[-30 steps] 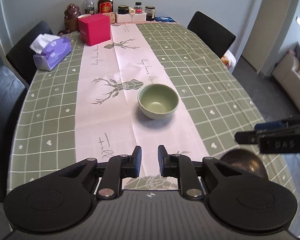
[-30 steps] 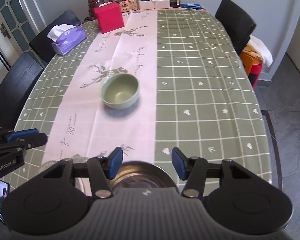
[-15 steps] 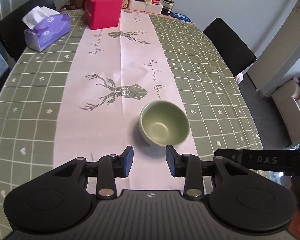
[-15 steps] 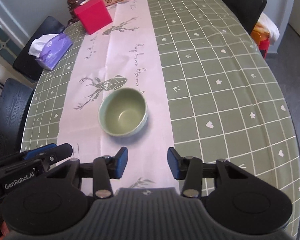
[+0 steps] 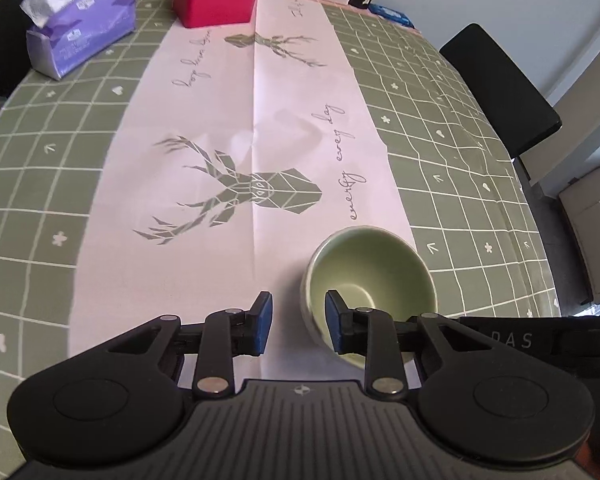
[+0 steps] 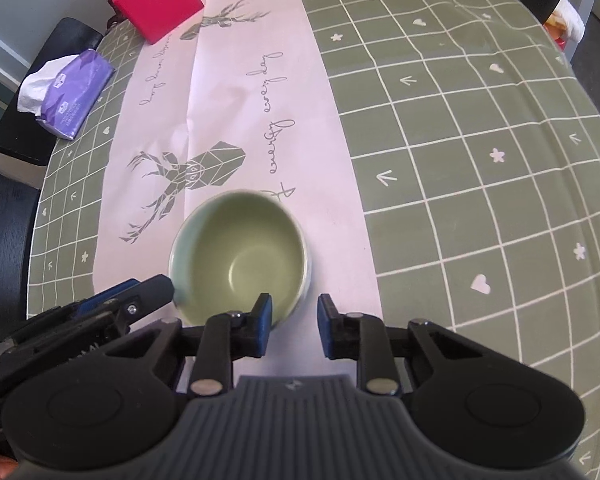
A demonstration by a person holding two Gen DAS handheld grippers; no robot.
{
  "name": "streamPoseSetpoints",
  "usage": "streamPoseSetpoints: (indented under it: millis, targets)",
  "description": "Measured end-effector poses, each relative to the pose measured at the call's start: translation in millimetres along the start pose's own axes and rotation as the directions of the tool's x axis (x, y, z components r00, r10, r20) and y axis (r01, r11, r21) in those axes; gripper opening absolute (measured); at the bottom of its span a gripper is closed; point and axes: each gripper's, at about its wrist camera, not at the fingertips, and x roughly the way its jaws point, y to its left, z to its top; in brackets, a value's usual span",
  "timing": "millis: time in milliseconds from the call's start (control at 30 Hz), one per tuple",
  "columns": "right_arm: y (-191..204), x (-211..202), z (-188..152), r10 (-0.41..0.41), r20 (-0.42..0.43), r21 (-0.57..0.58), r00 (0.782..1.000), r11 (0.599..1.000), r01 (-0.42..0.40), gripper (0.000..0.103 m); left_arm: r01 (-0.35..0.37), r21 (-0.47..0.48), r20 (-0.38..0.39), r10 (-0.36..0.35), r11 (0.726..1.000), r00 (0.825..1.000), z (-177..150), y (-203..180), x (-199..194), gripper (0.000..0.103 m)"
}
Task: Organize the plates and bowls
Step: 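Close both grippers on the pale green bowl rim, then carry the green bowl with both grippers and lower it into the orange bowl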
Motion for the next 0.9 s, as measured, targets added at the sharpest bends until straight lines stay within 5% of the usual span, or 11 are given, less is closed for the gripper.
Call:
streamPoseSetpoints:
  millis: [300,600,900]
  targets:
    - [-4.6,20.3,9.7,0.011,-0.028,0.014,1.0,1.0,-0.01,0.01,-0.041,-0.01,-0.043,0.04,0.999,0.998,3.3,-7.7,28.3,0.008]
    - [5.8,15.7,4.3,-0.012,-0.024,-0.019,1.0,1.0,0.012,0.009,-0.066,-0.036,-0.05,0.064,0.997,0.997,0.8,-7.0,16.4,0.007]
    - [28.9,-26.2,-16.1,0.01,0.016,-0.056,1.0,0.998,-0.009,0.008,-0.093,-0.068,-0.009,0.093,0.993,0.996,-12.2,-8.6,-39.0,0.007]
